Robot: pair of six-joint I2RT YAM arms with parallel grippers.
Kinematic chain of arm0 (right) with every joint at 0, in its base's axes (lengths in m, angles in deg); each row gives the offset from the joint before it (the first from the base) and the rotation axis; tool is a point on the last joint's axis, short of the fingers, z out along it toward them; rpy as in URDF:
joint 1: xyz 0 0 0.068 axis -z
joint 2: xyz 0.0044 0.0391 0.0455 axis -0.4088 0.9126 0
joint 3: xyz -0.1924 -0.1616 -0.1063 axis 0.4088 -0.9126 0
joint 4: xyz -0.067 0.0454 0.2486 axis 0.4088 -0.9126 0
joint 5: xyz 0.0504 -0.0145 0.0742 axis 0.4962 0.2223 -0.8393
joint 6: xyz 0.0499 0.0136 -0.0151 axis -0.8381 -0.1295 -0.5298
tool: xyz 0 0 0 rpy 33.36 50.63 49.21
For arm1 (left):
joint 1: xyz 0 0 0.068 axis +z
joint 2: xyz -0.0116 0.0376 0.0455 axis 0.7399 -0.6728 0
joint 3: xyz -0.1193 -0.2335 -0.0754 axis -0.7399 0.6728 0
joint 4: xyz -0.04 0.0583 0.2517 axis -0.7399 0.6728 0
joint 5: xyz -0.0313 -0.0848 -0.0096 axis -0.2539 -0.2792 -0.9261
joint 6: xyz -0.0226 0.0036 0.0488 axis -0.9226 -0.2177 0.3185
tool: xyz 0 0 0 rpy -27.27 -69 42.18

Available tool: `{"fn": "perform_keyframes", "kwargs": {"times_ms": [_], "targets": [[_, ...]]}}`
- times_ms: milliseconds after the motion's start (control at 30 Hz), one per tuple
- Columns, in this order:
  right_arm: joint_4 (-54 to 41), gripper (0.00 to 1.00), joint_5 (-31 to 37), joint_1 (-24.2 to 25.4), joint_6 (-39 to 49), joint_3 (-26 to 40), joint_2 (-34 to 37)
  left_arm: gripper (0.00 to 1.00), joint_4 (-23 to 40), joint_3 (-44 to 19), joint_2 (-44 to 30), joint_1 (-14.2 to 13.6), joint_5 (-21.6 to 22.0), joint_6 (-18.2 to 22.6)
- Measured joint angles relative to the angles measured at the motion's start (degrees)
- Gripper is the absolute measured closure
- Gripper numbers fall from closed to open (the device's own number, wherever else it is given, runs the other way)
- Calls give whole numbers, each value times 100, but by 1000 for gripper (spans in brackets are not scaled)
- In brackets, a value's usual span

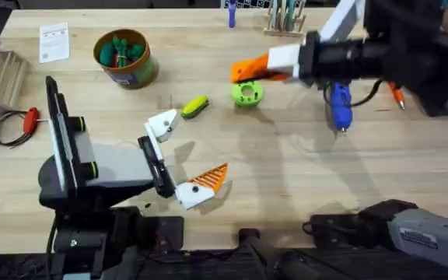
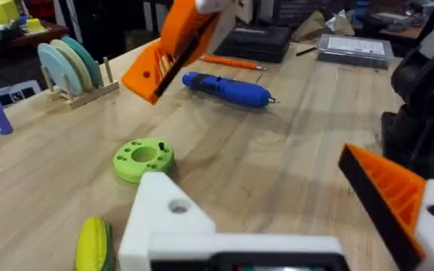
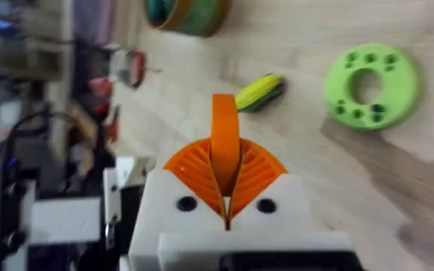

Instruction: Pick up the gripper from the table and insert it into the empty holder that is missing its gripper. Then pick up a screw, insert it into the mounting hole, and use the screwdriver to tighten it. Finally, clean up the table by picking up the vegetable and placing it into the bucket.

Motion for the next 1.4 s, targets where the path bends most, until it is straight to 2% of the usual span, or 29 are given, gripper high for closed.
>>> {"fn": "perform_keyframes", "kwargs": {"times_ms": [100, 233, 400, 533, 700, 833, 1033, 1167, 1400], "targets": [[677, 993, -855, 134, 13, -583, -8, 15, 0, 0, 0, 0, 0, 0], [951, 993, -1578, 140, 53, -1057, -8, 15, 0, 0, 0, 0, 0, 0], [1114, 993, -2249, 46, 304, -1167, -6, 15, 0, 0, 0, 0, 0, 2], [2065, 993, -2718, 30, 252, -1282, 23, 15, 0, 0, 0, 0, 0, 0], [4090, 993, -3181, 30, -600, -1740, 423, 15, 0, 0, 0, 0, 0, 0], [5133, 993, -3408, 30, -1463, -2046, 810, 15, 0, 0, 2, 0, 0, 0], [6791, 993, -3915, 26, -2745, -2104, 1346, 15, 0, 0, 2, 0, 0, 0], [7387, 993, -4104, -51, -3414, -2104, 1716, 15, 0, 0, 0, 0, 0, 0], [7399, 993, -4211, -304, -3817, -2104, 1961, 15, 0, 0, 0, 0, 0, 0]]}}
